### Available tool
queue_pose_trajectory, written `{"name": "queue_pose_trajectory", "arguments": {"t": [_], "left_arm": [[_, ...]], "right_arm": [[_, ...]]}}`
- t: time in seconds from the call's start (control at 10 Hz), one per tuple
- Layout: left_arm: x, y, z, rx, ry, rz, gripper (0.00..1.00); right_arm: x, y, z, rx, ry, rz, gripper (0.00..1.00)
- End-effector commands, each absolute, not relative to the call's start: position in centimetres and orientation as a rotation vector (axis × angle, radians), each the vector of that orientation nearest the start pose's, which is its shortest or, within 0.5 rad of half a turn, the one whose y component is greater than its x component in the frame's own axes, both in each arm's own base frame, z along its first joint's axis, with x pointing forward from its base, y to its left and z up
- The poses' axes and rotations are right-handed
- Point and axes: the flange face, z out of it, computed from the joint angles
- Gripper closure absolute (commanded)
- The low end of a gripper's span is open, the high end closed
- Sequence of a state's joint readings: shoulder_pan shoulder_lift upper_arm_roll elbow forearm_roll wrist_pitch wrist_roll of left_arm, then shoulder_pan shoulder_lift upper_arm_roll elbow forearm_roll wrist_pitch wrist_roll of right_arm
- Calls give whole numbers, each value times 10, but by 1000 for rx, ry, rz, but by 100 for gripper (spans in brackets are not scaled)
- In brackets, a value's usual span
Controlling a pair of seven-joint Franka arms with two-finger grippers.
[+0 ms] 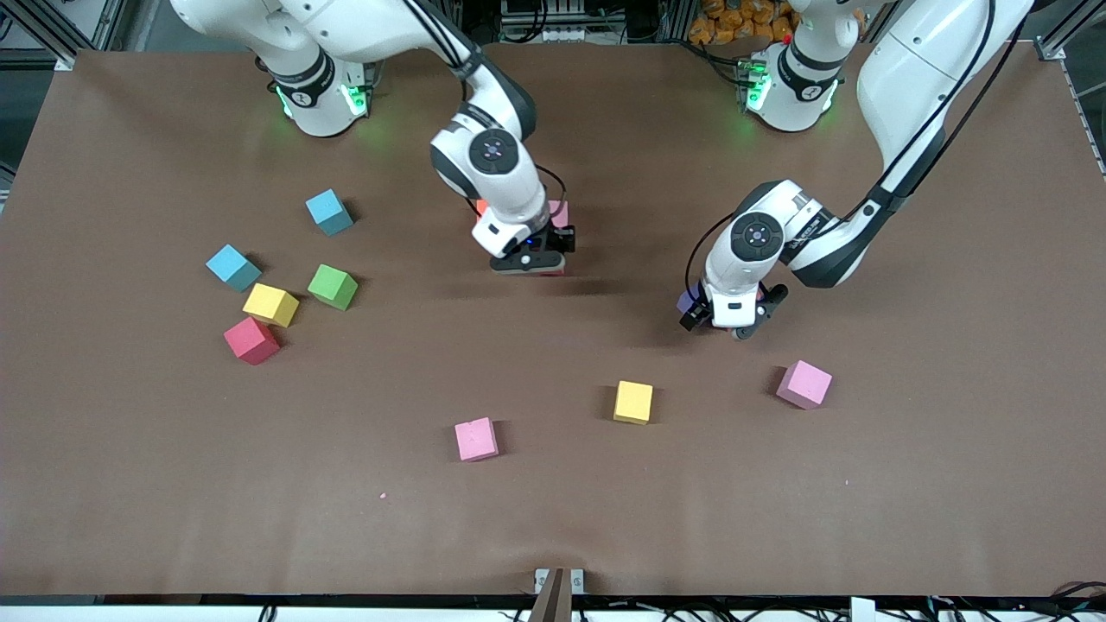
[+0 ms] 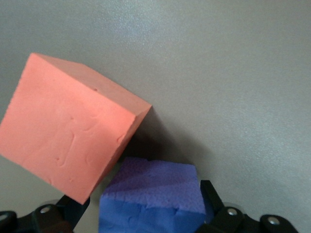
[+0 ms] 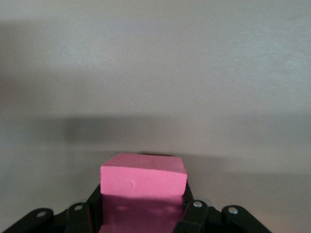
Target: Form number 2 with 11 blocks
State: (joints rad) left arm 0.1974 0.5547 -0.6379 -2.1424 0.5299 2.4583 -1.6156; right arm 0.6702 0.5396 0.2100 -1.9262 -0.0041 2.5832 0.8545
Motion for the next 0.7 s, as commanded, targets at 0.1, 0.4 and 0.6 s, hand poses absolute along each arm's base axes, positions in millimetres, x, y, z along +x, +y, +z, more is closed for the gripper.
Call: {"name": "queue_pose_trajectory", "arguments": {"t": [0.1,0.4,0.6], "left_arm": [[502,-246,185,-2867,-1172,41,0],[510,-248,196,-2872,-1209,23,76],[520,-262,215,-2903,-1208,-16,76]], "right_arm": [[417,494,224,-2996,5,-33,62],[407,492,221,-3016,21,-14,62],[402,495,225,-3014,25,-25,62]]}}
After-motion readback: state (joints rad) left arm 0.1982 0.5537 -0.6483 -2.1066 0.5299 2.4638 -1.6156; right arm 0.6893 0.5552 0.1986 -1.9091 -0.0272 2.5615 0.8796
